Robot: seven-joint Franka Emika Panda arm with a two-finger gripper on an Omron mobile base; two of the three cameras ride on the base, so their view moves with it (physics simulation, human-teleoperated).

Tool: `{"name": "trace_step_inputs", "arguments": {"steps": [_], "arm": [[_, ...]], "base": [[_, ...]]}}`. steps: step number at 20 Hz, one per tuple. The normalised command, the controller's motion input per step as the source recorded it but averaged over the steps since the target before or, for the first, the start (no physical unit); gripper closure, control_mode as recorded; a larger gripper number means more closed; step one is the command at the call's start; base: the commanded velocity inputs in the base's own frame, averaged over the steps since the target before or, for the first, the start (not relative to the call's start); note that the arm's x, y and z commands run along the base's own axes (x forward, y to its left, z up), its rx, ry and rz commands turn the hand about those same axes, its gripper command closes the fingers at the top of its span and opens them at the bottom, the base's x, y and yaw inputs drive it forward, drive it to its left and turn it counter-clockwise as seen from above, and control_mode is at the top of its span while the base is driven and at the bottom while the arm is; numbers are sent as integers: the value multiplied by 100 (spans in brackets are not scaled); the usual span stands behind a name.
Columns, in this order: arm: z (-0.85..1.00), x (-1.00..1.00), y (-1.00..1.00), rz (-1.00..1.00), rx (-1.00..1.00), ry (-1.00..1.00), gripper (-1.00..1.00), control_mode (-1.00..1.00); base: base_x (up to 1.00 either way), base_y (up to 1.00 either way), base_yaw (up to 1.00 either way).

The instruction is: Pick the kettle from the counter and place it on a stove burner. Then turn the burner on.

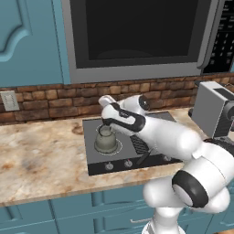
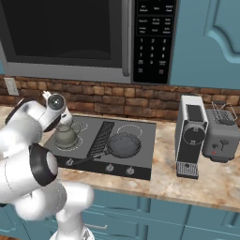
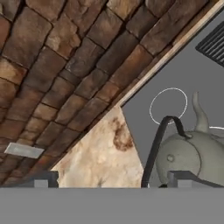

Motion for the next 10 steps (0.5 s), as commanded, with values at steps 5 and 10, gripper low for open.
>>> {"name": "trace_step_inputs", "arguments": {"steps": [5, 10], "arm": [[60, -100, 0, 4, -4, -33, -100, -100], [100, -100, 0, 0, -1, -35, -100, -100]], "base": [[0, 0, 0], [0, 0, 0]]}}
